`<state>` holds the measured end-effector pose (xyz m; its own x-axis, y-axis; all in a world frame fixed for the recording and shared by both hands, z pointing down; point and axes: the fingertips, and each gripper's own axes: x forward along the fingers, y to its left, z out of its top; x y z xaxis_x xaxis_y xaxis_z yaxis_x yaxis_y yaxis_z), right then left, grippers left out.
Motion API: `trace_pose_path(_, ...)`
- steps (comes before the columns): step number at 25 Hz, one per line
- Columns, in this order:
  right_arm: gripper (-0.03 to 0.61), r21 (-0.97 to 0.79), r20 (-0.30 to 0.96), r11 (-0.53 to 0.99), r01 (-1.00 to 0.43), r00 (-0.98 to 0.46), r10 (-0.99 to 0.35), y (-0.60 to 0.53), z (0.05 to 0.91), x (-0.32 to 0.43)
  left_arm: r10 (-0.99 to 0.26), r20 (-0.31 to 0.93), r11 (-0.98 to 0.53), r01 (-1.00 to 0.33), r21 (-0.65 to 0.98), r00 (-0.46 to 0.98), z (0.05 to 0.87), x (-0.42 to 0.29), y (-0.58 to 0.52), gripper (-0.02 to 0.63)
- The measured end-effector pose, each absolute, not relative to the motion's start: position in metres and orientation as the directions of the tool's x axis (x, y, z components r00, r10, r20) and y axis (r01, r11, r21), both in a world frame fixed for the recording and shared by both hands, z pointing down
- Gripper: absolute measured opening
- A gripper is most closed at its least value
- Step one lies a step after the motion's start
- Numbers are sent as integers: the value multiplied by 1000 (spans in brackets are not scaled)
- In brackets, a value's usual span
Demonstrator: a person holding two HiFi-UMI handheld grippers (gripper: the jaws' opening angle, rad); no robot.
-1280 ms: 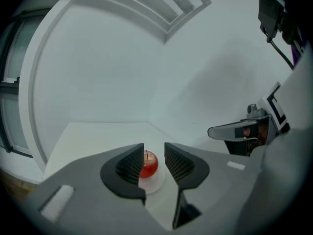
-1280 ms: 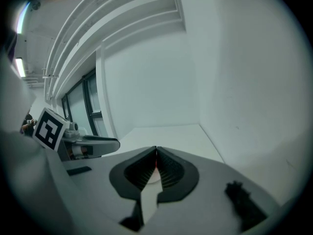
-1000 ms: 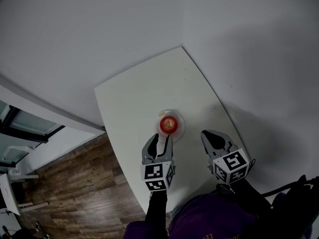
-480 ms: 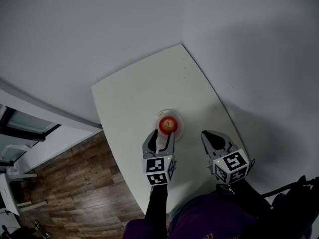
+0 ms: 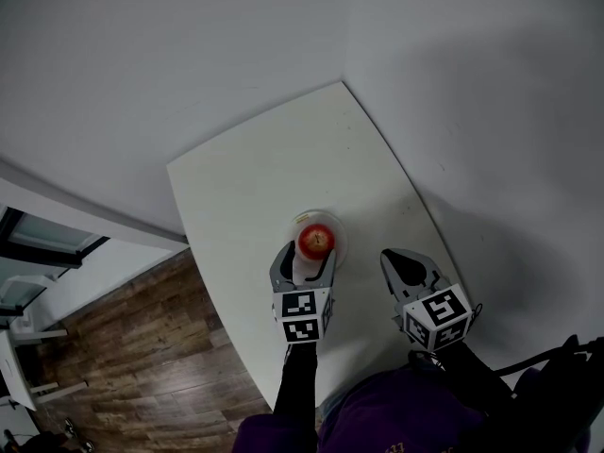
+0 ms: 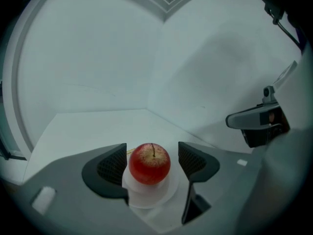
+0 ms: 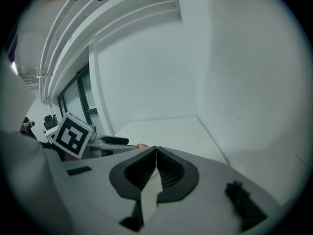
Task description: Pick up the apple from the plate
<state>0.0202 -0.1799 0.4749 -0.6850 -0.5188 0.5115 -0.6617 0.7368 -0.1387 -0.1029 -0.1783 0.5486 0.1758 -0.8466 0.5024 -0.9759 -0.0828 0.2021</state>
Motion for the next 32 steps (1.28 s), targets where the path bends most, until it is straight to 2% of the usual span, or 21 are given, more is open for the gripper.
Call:
trace_pose_path(16, 11, -139, 530, 728, -672, -671, -519, -187, 479, 25, -807, 556, -117, -977, 179, 199, 571, -98, -194, 388)
trace_pose_path(32, 11, -138, 533, 724, -676, -666, -521, -190, 483, 30, -775, 606, -121, -983, 136, 179, 601, -91, -201, 394)
